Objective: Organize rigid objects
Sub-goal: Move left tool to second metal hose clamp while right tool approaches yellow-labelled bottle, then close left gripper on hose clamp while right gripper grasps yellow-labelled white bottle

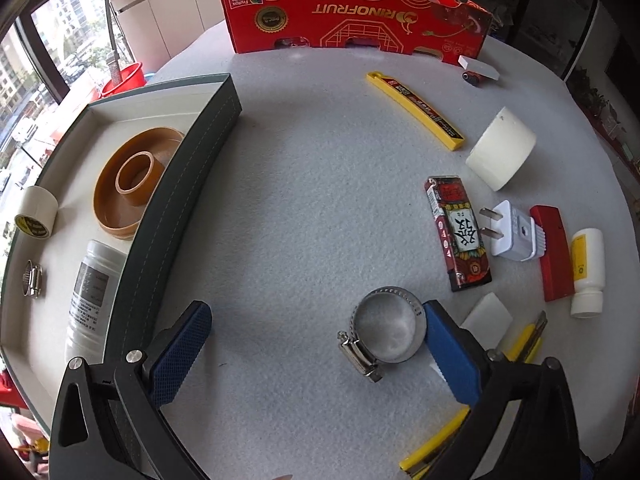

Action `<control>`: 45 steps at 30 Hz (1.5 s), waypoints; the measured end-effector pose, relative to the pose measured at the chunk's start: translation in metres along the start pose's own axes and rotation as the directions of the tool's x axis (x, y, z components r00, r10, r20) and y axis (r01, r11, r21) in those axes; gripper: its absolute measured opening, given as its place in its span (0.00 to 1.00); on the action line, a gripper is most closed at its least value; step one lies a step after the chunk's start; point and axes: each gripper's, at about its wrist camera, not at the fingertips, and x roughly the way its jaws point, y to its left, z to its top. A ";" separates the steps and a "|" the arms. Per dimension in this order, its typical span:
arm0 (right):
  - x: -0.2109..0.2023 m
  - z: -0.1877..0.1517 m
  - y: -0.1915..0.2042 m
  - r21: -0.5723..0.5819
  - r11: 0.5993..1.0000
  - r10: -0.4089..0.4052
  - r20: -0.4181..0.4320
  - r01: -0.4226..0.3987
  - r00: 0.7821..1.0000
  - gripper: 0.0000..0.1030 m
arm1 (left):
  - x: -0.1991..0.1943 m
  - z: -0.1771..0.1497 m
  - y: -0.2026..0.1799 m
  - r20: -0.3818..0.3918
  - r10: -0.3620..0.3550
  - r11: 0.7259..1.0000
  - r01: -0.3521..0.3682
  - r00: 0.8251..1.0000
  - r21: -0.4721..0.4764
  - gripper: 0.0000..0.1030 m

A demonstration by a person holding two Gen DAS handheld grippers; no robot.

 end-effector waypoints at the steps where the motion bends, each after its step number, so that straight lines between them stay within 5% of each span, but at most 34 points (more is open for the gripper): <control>1: 0.001 0.002 0.000 0.009 1.000 -0.004 -0.006 0.004 1.000 0.99 | 0.000 -0.001 0.005 0.002 -0.002 1.000 0.002 1.000 -0.008 1.00; 18: 0.045 0.129 -0.054 0.283 0.954 -0.094 -0.025 0.097 0.995 0.99 | -0.005 -0.015 0.000 0.113 0.003 0.999 0.002 0.994 -0.047 1.00; 23: 0.058 0.156 -0.061 0.262 0.945 -0.186 -0.069 0.197 0.980 0.99 | -0.005 -0.015 0.000 0.117 0.001 0.999 0.004 0.993 -0.044 1.00; 28: 0.063 0.160 -0.075 0.272 0.914 -0.285 -0.092 0.299 0.954 0.99 | -0.005 -0.015 0.000 0.109 0.000 0.999 0.004 0.994 -0.042 1.00; 39: 0.057 0.142 -0.070 0.244 0.923 -0.303 -0.008 0.296 0.953 0.99 | -0.005 -0.016 -0.014 0.134 -0.009 0.999 0.013 0.991 -0.034 1.00; 45: 0.058 0.141 -0.065 0.237 0.927 -0.288 -0.051 0.291 0.956 0.99 | -0.006 -0.013 -0.014 0.095 -0.004 0.999 0.008 0.995 -0.041 0.99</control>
